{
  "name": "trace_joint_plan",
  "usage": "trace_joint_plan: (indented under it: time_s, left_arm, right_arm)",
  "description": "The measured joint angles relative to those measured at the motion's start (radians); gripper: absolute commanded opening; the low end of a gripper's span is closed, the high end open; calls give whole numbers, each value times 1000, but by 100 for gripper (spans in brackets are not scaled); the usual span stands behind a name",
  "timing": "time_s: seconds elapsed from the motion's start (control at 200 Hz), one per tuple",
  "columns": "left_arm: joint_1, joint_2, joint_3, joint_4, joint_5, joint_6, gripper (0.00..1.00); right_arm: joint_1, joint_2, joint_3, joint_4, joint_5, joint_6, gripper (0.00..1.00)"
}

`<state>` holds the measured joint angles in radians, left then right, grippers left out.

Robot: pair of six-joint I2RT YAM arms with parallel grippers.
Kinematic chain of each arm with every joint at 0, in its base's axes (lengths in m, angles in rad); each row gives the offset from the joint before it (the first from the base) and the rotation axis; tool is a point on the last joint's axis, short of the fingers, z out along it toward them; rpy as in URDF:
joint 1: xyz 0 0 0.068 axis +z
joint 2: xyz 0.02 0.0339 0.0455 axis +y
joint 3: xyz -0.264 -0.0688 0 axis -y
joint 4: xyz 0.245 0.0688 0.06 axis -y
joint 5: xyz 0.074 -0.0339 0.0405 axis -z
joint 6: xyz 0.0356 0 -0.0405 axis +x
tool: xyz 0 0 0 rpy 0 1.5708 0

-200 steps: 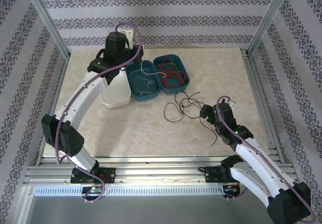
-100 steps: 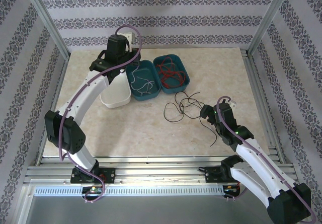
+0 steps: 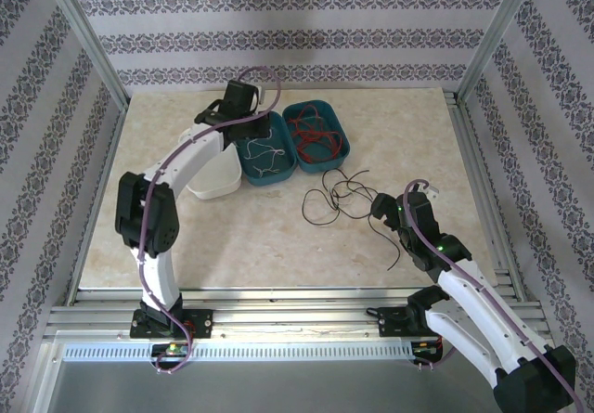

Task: Untangle the cables

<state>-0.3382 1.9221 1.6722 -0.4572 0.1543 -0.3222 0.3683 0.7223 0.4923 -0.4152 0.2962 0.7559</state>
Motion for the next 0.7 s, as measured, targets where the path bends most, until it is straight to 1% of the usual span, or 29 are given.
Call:
trace_joint_plan:
  time_s: [0.155, 0.24, 0.365, 0.43, 0.53, 0.605, 0.7]
  left_arm:
    - [0, 81, 30, -44, 24, -2, 0]
    - [0, 102, 35, -69, 29, -3, 4]
    - [0, 116, 36, -93, 29, -3, 14]
    - [0, 117, 36, -99, 29, -3, 25]
    - [0, 117, 36, -105, 33, -4, 36]
    - [0, 117, 37, -107, 33, -6, 40]
    - [0, 117, 38, -112, 32, -6, 42]
  right_arm:
    - [0, -2, 0, -5, 3, 0, 97]
    - [0, -2, 0, -5, 3, 0, 97]
    - [0, 2, 1, -5, 3, 0, 97]
    - [0, 13, 4, -5, 3, 0, 97]
    - [0, 32, 10, -4, 2, 0, 97]
    - [0, 43, 18, -4, 2, 0, 97]
    - [0, 50, 23, -4, 2, 0, 97]
